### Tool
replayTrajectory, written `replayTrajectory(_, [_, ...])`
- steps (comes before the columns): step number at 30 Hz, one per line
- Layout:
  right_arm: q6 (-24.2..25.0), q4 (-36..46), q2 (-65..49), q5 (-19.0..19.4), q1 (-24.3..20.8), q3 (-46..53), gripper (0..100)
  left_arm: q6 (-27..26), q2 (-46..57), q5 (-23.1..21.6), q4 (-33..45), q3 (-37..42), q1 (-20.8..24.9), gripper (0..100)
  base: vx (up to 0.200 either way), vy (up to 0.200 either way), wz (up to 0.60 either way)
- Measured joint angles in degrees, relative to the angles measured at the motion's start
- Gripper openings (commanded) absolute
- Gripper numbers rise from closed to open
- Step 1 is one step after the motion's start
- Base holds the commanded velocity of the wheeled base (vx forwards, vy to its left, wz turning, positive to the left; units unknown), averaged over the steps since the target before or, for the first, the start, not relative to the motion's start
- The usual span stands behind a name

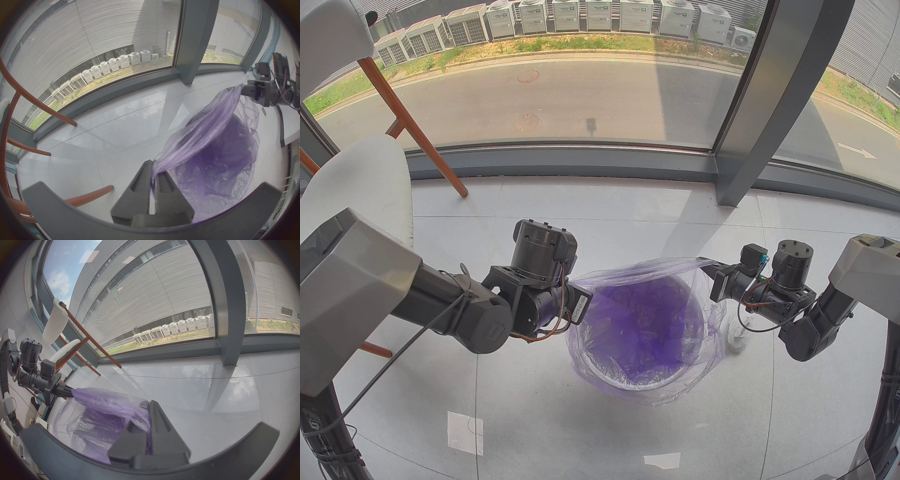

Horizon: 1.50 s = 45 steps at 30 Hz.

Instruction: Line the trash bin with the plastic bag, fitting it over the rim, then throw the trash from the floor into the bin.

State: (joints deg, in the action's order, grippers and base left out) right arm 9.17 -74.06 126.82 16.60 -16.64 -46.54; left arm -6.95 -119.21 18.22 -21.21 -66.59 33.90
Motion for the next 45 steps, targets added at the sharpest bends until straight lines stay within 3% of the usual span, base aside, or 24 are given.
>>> replayTrajectory(13, [3.0,0.4,4.0,0.1,0.4,-6.4,0,1.8,-4.4,-0.1,0.0,-6.6,-1.3,0,0.0,0.0,0.0])
replayTrajectory(21, [8.2,0.6,6.4,0.1,0.9,-11.3,0,3.3,-6.1,-0.1,0.0,-10.0,-2.8,0,0.0,0.0,0.0])
replayTrajectory(29, [11.4,3.6,7.3,0.1,1.0,-13.5,0,8.8,-7.3,0.3,0.1,-10.6,-3.2,0,0.0,0.0,0.0])
replayTrajectory(45, [11.8,3.8,10.0,0.1,1.7,-14.2,0,9.5,-9.8,0.5,0.1,-10.9,-4.4,0,0.0,0.0,0.0])
